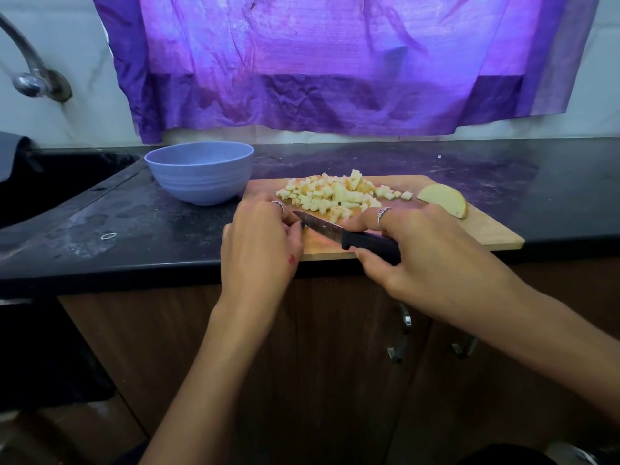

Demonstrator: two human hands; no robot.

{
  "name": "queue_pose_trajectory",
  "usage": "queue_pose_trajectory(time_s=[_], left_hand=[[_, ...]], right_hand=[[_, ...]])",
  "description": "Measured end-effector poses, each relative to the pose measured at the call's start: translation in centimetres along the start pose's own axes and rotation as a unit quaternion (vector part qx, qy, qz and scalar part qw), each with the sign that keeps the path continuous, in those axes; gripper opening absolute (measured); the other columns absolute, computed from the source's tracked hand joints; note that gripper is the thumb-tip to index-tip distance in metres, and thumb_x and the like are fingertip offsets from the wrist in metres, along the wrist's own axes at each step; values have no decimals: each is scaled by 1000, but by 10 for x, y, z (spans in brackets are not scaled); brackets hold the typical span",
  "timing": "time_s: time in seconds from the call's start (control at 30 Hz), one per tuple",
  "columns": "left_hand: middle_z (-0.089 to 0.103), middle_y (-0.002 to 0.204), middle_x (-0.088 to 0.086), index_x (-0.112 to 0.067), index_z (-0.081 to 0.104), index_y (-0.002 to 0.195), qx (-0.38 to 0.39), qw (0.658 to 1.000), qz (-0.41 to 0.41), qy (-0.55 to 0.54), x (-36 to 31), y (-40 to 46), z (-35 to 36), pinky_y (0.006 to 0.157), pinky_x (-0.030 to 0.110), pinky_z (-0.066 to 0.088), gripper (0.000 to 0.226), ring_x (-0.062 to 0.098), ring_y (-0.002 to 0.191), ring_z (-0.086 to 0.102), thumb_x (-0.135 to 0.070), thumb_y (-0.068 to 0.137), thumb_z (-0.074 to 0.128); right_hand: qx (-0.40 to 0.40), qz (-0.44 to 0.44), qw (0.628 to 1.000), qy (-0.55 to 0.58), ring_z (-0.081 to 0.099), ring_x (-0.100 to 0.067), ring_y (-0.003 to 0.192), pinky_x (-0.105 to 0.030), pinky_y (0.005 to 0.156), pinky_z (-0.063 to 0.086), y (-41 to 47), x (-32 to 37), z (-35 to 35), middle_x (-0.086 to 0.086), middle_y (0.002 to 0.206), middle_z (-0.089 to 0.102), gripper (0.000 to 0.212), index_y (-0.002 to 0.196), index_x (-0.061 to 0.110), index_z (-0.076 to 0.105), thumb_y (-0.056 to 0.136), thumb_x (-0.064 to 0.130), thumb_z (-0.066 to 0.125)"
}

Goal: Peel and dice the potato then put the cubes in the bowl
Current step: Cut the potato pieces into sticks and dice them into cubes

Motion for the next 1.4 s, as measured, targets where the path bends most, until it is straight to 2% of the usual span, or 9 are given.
queue_pose_trajectory(time_s=[0.1,0.23,0.4,0.57,0.73,0.93,1.17,1.3,1.4], left_hand=[[51,87,-5,-14,71,95,13,1000,-13,11,2,2,2,78,31,41,16,11,80,47,-25,93,60],[63,90,1,-14,71,93,29,999,-28,-2,3,5,2,75,29,44,14,15,83,57,-24,92,62],[60,86,-2,-16,72,98,39,999,-32,0,1,6,2,69,23,36,14,10,80,53,-23,92,62],[66,89,1,-16,73,98,39,999,-37,-3,1,5,2,69,25,39,14,13,83,58,-23,92,63],[55,82,-3,-13,73,98,19,999,-27,0,2,5,1,64,22,34,15,8,71,47,-23,92,62],[45,71,-11,-12,72,91,-2,1000,-12,-2,3,3,2,57,17,28,13,3,60,40,-22,91,64],[65,80,2,-10,73,86,-1,1000,-19,-11,6,4,3,67,26,40,12,17,76,61,-20,87,66],[60,74,-5,-16,72,85,41,999,-19,6,5,13,4,69,25,40,8,14,78,58,-22,87,67],[63,86,-4,-16,75,87,80,996,-14,28,0,29,7,74,26,41,10,9,80,51,-25,85,69]], right_hand=[[5,-4,1000,-12,56,-9,80,-24,69,48,2,2,1,3,96,61,35,127,38,55,92,32,56],[11,7,1000,-5,53,-4,69,-10,54,37,5,0,1,7,93,59,34,125,36,57,91,31,59],[9,6,1000,0,57,-7,77,-18,60,44,7,1,0,5,99,63,32,121,35,59,90,31,61],[5,13,1000,-5,43,1,59,-10,47,33,8,-1,0,12,81,48,31,120,36,58,90,31,60],[23,26,999,22,43,1,56,-2,49,36,10,-4,4,17,75,43,31,121,35,58,91,29,61],[24,38,998,39,46,1,66,-8,47,35,13,-7,6,13,84,49,29,119,36,58,91,30,62],[39,-16,996,-77,52,-10,77,-25,62,43,12,2,1,7,90,51,31,122,42,52,94,28,56],[44,1,997,-60,57,-15,96,-32,77,49,17,-13,-4,6,111,61,29,118,46,53,92,34,59],[38,31,997,-60,55,-15,104,-34,84,48,19,-38,-9,8,123,57,31,121,47,51,92,39,58]])
Point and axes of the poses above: each hand's wrist, its own y-axis towards the middle knuckle, its own z-axis out of the palm, x = y × z, the point moved 6 cm from there along y, towards the middle knuckle
